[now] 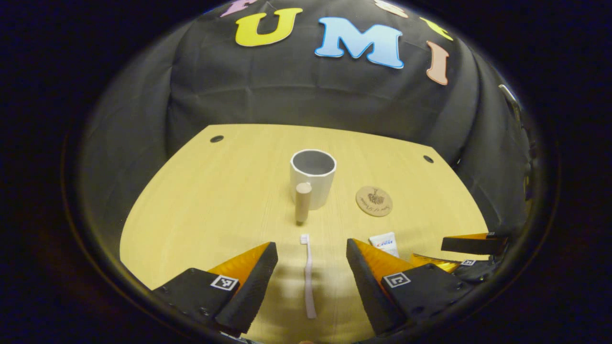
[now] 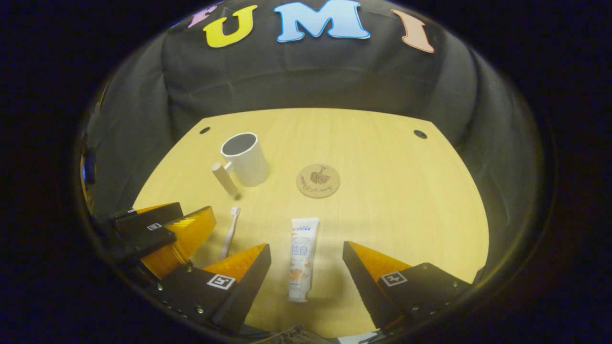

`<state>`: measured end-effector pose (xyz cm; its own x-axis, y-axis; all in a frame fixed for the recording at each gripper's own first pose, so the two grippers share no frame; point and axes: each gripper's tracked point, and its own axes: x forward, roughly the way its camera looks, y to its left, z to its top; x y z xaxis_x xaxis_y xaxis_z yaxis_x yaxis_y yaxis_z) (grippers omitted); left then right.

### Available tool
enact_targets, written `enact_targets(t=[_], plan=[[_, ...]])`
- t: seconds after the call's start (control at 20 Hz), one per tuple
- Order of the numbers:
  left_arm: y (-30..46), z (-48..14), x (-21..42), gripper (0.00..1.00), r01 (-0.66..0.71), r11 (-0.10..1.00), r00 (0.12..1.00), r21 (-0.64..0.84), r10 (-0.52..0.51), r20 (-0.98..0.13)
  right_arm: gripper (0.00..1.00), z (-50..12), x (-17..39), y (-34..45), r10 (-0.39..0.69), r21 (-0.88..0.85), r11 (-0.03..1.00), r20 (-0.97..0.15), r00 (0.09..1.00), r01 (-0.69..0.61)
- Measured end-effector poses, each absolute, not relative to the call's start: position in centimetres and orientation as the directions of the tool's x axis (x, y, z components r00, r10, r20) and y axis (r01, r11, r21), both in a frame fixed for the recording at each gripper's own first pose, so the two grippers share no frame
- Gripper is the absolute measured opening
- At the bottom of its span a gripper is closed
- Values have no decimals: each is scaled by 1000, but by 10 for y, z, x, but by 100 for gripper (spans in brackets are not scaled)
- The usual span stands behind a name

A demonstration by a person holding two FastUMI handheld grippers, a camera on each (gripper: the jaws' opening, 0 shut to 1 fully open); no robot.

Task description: Put the toothbrush and toothpaste on the desktop into the cup, then pick up the cup and place it on the coaster on the desktop.

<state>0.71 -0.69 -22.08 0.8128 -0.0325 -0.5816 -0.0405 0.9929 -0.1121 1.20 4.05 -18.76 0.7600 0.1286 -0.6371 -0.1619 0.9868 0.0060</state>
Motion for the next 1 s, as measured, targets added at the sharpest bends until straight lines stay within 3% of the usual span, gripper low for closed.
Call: enact_targets(t=[0.15, 0.25, 0.35, 0.5, 0.95, 1.0], plan=[[-3, -247, 4, 95, -55, 993, 753, -105, -28, -657, 92, -209, 15, 43, 124, 9, 987, -688, 715, -163], [2, -261, 6, 100, -55, 995, 724, -85, -19, -690, 95, -223, 18, 45, 126, 23, 987, -720, 683, -158], [2, -274, 6, 96, -56, 996, 696, -76, -16, -718, 96, -232, 19, 44, 117, 22, 988, -745, 657, -152], [6, -288, 7, 100, -58, 996, 663, -69, -13, -748, 95, -246, 20, 44, 103, 14, 989, -775, 623, -147], [9, -322, 4, 100, -61, 997, 591, -49, -4, -807, 95, -274, 19, 44, 73, -5, 990, -830, 553, -138], [12, -324, 5, 96, -60, 998, 591, -35, 7, -807, 95, -273, 21, 42, 65, -14, 990, -829, 556, -137]])
